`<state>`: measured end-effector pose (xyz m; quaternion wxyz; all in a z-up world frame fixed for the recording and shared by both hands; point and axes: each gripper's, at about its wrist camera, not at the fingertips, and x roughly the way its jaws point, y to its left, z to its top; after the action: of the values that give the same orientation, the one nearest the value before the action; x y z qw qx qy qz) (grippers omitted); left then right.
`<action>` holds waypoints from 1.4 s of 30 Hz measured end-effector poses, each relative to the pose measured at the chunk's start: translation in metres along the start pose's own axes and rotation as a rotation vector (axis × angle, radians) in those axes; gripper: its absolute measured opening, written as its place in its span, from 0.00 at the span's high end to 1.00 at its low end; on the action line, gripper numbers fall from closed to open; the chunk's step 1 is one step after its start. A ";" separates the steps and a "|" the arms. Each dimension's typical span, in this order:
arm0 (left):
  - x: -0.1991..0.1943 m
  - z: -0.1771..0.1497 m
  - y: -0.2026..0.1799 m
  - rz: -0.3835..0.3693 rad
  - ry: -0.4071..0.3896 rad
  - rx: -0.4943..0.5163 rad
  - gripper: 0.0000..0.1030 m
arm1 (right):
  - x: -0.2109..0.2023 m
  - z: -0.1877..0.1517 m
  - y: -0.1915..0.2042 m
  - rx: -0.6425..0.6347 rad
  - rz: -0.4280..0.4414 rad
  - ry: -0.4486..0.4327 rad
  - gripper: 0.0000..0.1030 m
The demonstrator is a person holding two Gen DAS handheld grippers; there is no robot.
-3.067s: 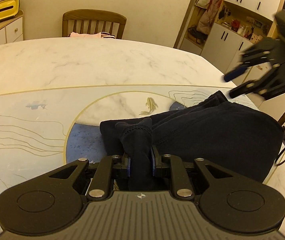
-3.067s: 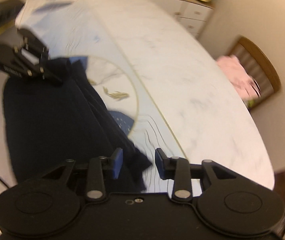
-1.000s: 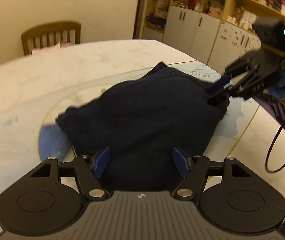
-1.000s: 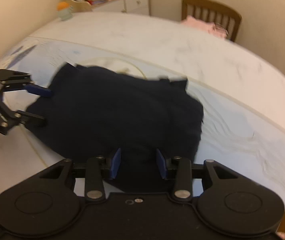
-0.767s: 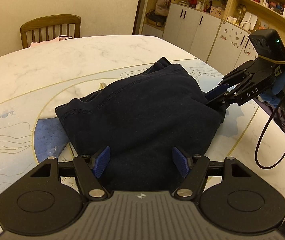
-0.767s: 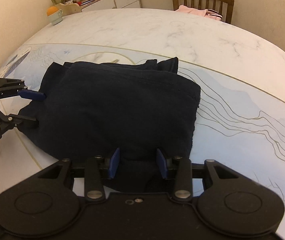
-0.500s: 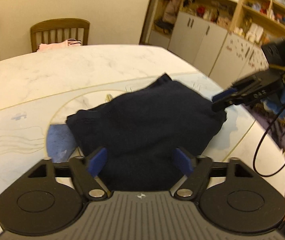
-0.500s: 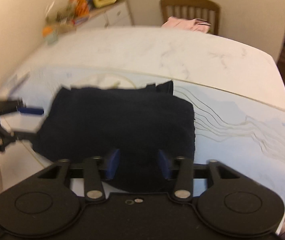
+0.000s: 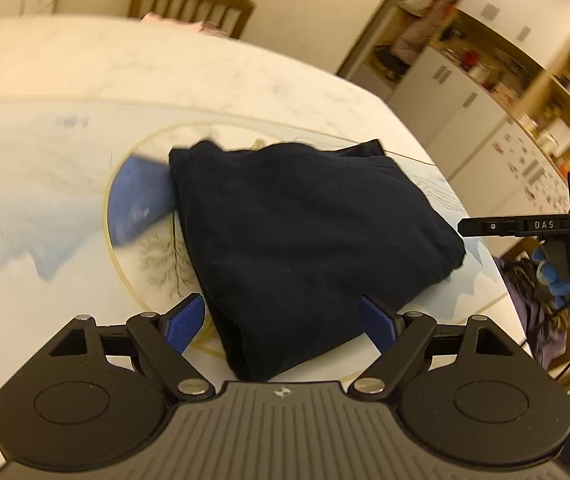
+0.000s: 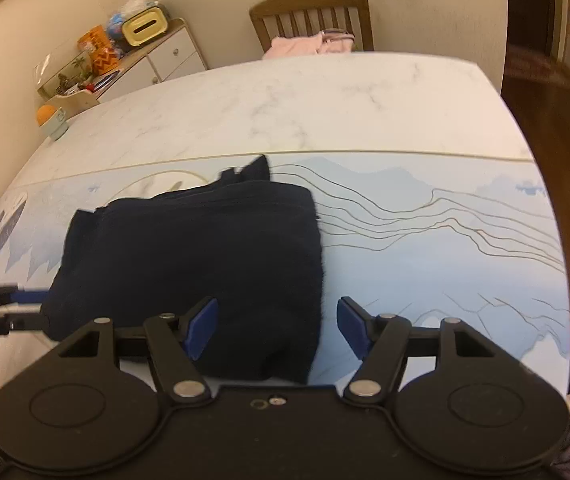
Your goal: Fold clothes
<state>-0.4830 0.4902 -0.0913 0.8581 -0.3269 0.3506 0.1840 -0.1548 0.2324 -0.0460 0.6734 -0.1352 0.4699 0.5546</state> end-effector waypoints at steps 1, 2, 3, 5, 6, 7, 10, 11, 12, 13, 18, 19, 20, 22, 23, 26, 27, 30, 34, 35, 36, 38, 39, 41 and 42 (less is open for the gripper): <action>0.005 0.000 -0.003 0.003 0.011 -0.009 0.19 | 0.003 0.001 -0.003 0.005 0.030 0.007 0.00; 0.009 -0.001 -0.006 0.018 0.014 -0.009 0.19 | 0.007 0.002 -0.005 0.007 0.059 0.015 0.00; 0.011 -0.001 -0.009 0.039 0.007 -0.008 0.17 | 0.012 0.002 -0.005 0.003 0.082 0.026 0.00; 0.016 0.000 -0.013 0.065 -0.004 -0.026 0.14 | 0.023 0.005 -0.003 -0.023 0.097 0.052 0.00; 0.017 0.001 -0.014 0.079 -0.008 -0.031 0.14 | 0.028 0.006 -0.003 -0.032 0.102 0.063 0.00; 0.019 0.002 -0.015 0.094 -0.012 -0.036 0.14 | 0.032 0.007 -0.004 -0.041 0.107 0.073 0.00; 0.021 0.005 -0.017 0.132 -0.019 -0.032 0.09 | 0.038 0.012 -0.008 -0.047 0.131 0.086 0.00; 0.022 0.006 -0.016 0.143 -0.023 -0.038 0.09 | 0.040 0.013 -0.010 -0.042 0.143 0.092 0.00; 0.023 0.007 -0.014 0.149 -0.025 -0.053 0.08 | 0.042 0.014 -0.011 -0.035 0.155 0.099 0.00; 0.024 0.008 -0.012 0.154 -0.028 -0.069 0.07 | 0.044 0.014 -0.010 -0.033 0.169 0.096 0.00; 0.030 0.009 -0.022 0.185 -0.025 -0.078 0.01 | 0.050 0.010 0.015 -0.055 0.190 0.088 0.00; 0.031 0.009 -0.023 0.185 -0.026 -0.082 0.01 | 0.050 0.009 0.019 -0.051 0.178 0.081 0.00; 0.032 0.009 -0.024 0.187 -0.026 -0.085 0.01 | 0.050 0.008 0.022 -0.046 0.166 0.074 0.00; 0.032 0.010 -0.024 0.192 -0.028 -0.099 0.01 | 0.049 0.007 0.024 -0.044 0.156 0.072 0.00; 0.031 0.009 -0.023 0.192 -0.031 -0.113 0.01 | 0.049 0.007 0.025 -0.044 0.152 0.072 0.00; 0.025 0.008 -0.019 0.199 -0.044 -0.156 0.18 | 0.047 0.007 0.031 -0.060 0.137 0.076 0.00; 0.023 0.008 -0.017 0.206 -0.049 -0.169 0.27 | 0.046 0.007 0.033 -0.070 0.132 0.078 0.00; 0.015 0.007 -0.006 0.218 -0.063 -0.225 0.57 | 0.042 0.008 0.043 -0.095 0.094 0.063 0.00; 0.005 0.006 0.003 0.199 -0.094 -0.245 0.74 | 0.036 0.010 0.051 -0.098 0.075 0.037 0.00; 0.002 0.006 0.003 0.197 -0.104 -0.237 0.79 | 0.034 0.011 0.054 -0.107 0.076 0.026 0.00; -0.001 0.007 0.003 0.196 -0.114 -0.229 0.81 | 0.032 0.011 0.058 -0.118 0.077 0.014 0.00; -0.011 0.006 0.008 0.195 -0.136 -0.221 0.83 | 0.028 0.014 0.069 -0.134 0.087 -0.007 0.00; -0.016 0.006 0.010 0.194 -0.147 -0.217 0.83 | 0.027 0.016 0.076 -0.145 0.091 -0.018 0.00; -0.027 0.006 0.018 0.193 -0.168 -0.213 0.84 | 0.027 0.021 0.092 -0.164 0.098 -0.034 0.00; -0.033 0.005 0.024 0.195 -0.179 -0.217 0.84 | 0.029 0.023 0.101 -0.174 0.105 -0.041 0.00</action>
<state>-0.5163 0.5076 -0.0748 0.8236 -0.3645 0.2808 0.3316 -0.2332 0.3016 -0.0221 0.6386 -0.1568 0.4126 0.6303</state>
